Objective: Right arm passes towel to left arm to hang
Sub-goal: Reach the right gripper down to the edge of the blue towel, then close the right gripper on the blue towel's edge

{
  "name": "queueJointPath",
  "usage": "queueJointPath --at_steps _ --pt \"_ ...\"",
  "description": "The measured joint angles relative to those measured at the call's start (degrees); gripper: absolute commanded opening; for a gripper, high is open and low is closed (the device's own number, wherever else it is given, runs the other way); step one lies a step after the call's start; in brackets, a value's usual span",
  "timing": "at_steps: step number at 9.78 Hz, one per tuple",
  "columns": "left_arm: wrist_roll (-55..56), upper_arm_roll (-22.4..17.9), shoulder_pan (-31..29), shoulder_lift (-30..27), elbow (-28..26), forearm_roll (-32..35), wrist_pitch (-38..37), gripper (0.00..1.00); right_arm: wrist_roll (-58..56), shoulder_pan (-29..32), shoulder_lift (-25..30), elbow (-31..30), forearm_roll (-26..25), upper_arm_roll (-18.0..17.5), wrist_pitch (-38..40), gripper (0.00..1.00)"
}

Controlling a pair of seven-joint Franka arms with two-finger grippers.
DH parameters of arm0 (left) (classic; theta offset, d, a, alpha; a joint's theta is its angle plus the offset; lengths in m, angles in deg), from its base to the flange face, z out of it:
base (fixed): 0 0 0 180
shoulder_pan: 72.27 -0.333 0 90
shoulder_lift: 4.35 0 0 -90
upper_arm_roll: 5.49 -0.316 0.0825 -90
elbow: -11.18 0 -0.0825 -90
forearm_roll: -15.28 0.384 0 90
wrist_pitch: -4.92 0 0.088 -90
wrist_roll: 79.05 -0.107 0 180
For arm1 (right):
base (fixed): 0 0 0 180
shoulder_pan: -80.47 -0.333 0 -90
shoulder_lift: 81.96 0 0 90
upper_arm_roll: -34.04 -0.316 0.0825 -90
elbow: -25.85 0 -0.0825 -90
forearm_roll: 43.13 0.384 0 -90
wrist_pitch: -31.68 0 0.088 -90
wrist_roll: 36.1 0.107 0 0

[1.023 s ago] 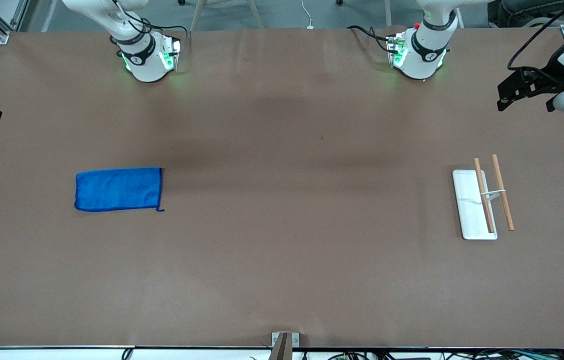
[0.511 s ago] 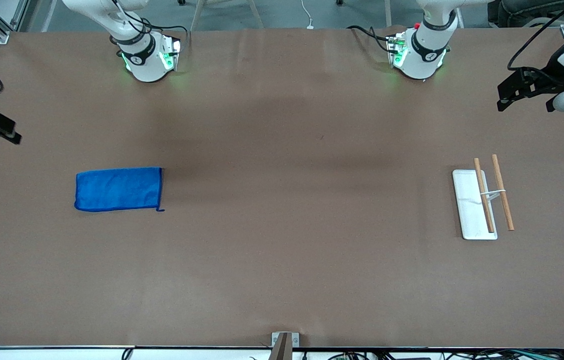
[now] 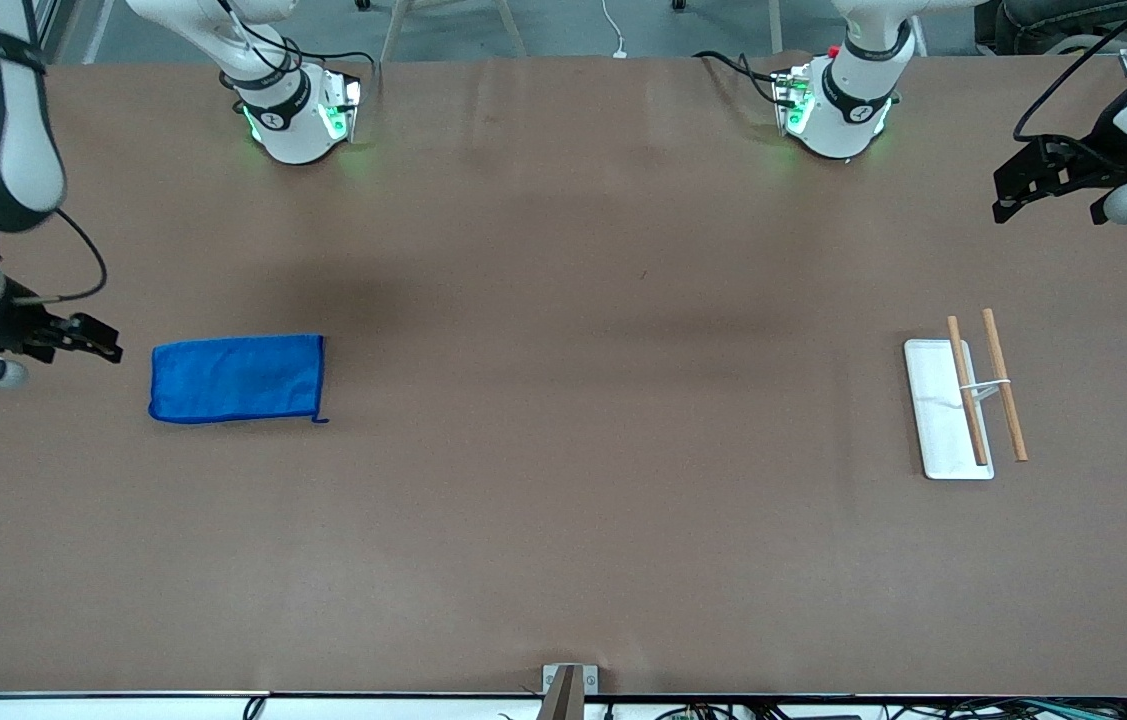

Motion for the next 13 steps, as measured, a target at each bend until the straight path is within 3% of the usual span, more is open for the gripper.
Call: queueJointPath --at_steps 3,7,13 --pt "0.0 0.0 0.0 0.1 0.0 0.0 0.0 1.0 -3.0 2.5 -10.7 -3.3 0.0 0.0 -9.7 0.95" --pt "0.0 0.1 0.1 0.1 0.0 0.0 0.0 1.0 -3.0 2.2 -20.4 -4.8 0.0 -0.9 -19.9 0.9" --pt "0.0 0.2 0.1 0.1 0.0 0.0 0.0 1.0 -3.0 1.4 -21.0 -4.8 0.0 -1.3 -20.2 0.84"
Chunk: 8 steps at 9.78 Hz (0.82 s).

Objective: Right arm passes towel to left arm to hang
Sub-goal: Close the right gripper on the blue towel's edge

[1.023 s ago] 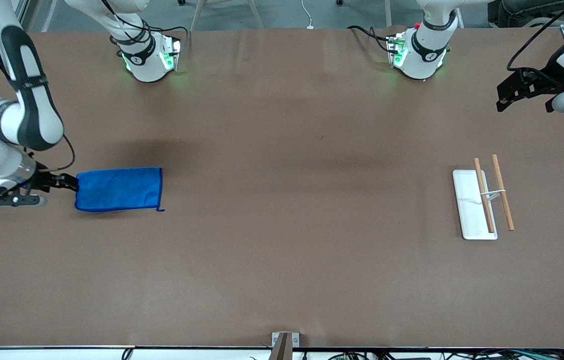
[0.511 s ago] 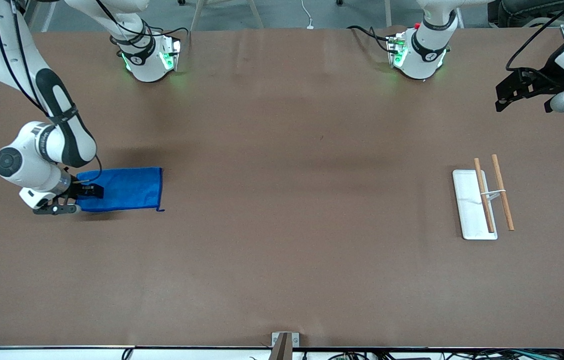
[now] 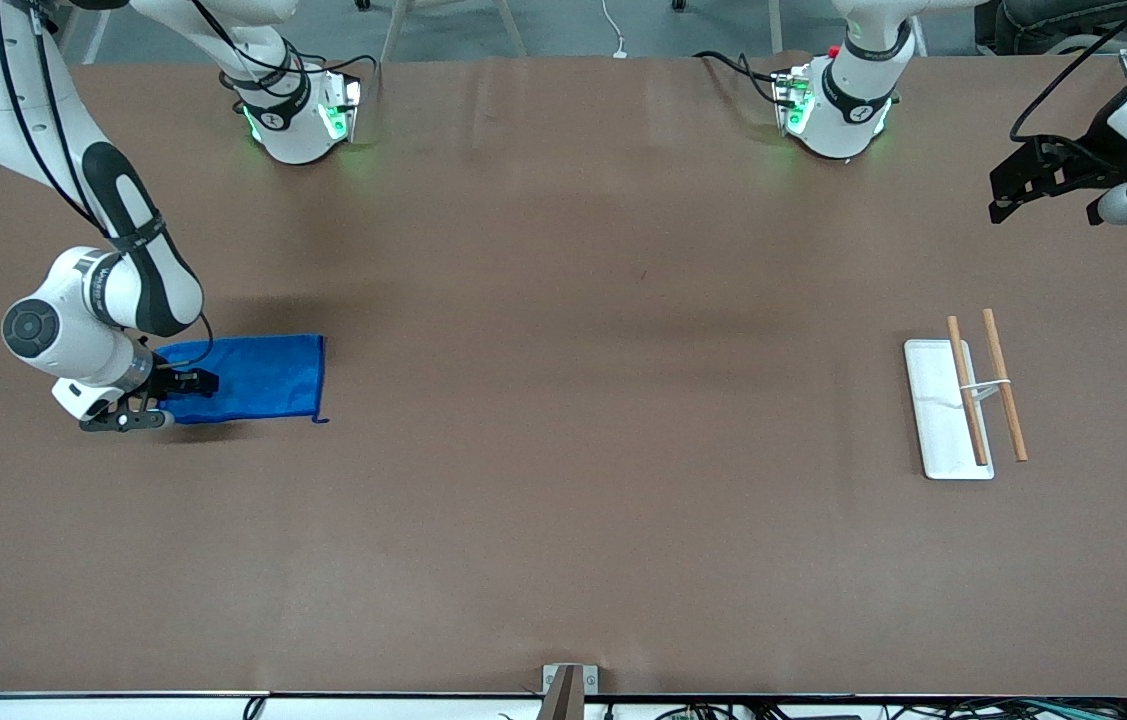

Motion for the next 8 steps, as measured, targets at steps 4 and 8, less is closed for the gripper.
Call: queueJointPath --at_steps 4,8 --pt "0.0 0.0 0.2 0.0 0.0 0.0 0.0 1.0 0.1 -1.4 2.4 0.0 0.0 -0.8 4.2 0.82" --pt "0.0 0.0 0.3 0.0 0.0 0.0 0.0 1.0 0.1 -1.0 2.0 -1.9 0.0 -0.6 1.0 0.11"
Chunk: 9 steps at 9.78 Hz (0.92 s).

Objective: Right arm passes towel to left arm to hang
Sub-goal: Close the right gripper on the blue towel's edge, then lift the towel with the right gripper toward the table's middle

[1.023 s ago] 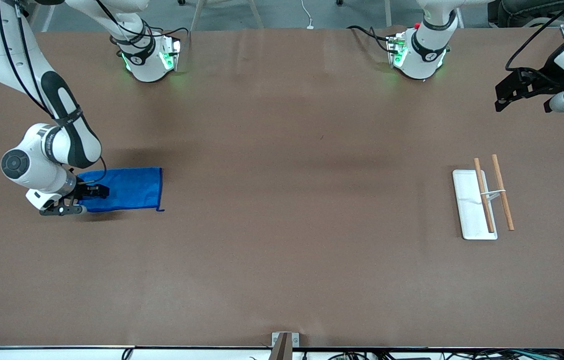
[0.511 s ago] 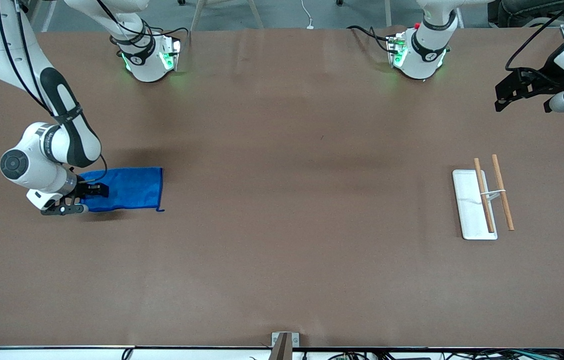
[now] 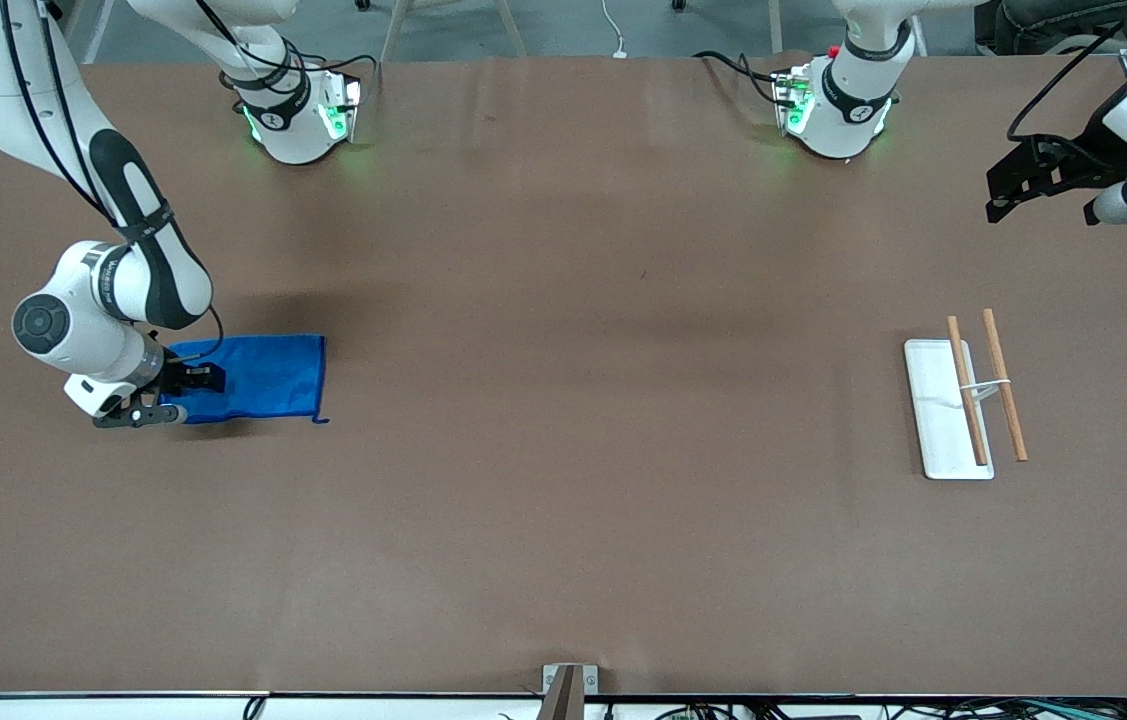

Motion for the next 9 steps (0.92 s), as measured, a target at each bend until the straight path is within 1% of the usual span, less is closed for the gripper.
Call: queueJointPath --at_steps 1,2,4,6,7,9 --pt "0.0 0.0 0.0 0.0 0.0 0.0 0.0 1.0 0.0 0.1 0.1 0.0 0.0 0.0 0.0 0.02" --pt "0.0 0.0 0.0 0.0 0.0 0.0 0.0 1.0 0.0 0.1 0.3 0.0 0.0 0.0 0.0 0.01" --pt "0.0 0.0 0.0 0.0 0.0 0.0 0.0 1.0 0.0 0.1 0.5 0.1 0.0 0.0 0.5 0.01" --pt "0.0 0.0 0.0 0.1 0.0 0.0 0.0 1.0 0.0 0.1 1.7 1.3 0.1 -0.1 5.3 0.01" --pt "0.0 0.0 0.0 0.2 0.0 0.0 0.0 1.0 0.1 0.0 3.7 2.4 2.4 -0.6 9.7 0.01" --pt "0.0 0.0 0.0 0.3 0.0 0.0 0.0 1.0 0.0 -0.4 8.8 5.6 12.5 -2.3 20.0 0.01"
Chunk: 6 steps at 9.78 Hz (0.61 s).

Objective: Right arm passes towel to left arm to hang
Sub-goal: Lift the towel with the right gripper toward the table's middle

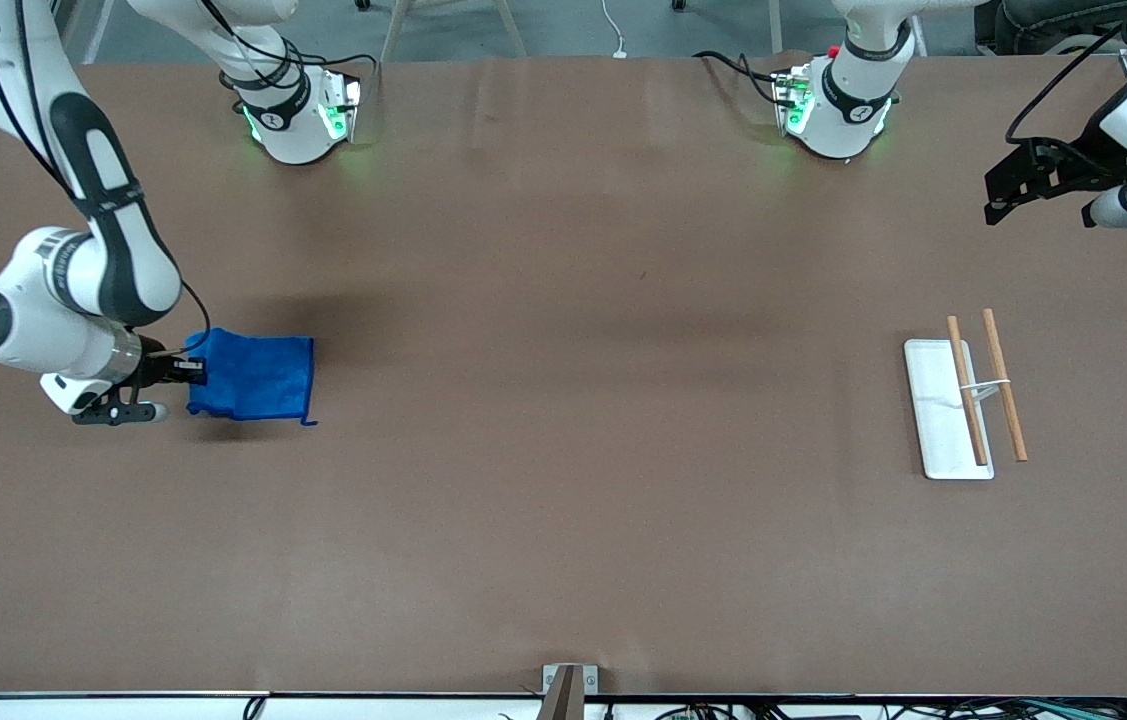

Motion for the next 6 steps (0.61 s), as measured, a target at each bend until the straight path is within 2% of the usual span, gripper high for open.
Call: queueJointPath --at_steps 2,4,6 --pt "0.0 0.0 0.0 0.0 0.0 -0.2 0.0 1.0 0.1 -1.5 3.8 4.9 10.1 -0.8 10.2 0.01" --pt "0.0 0.0 0.0 0.5 0.0 -0.2 0.0 1.0 0.5 -4.0 5.3 11.0 22.2 -1.0 19.3 0.01" --pt "0.0 0.0 0.0 2.0 0.0 -2.8 0.0 1.0 4.1 -7.5 5.5 16.2 32.0 -1.2 22.2 0.01"
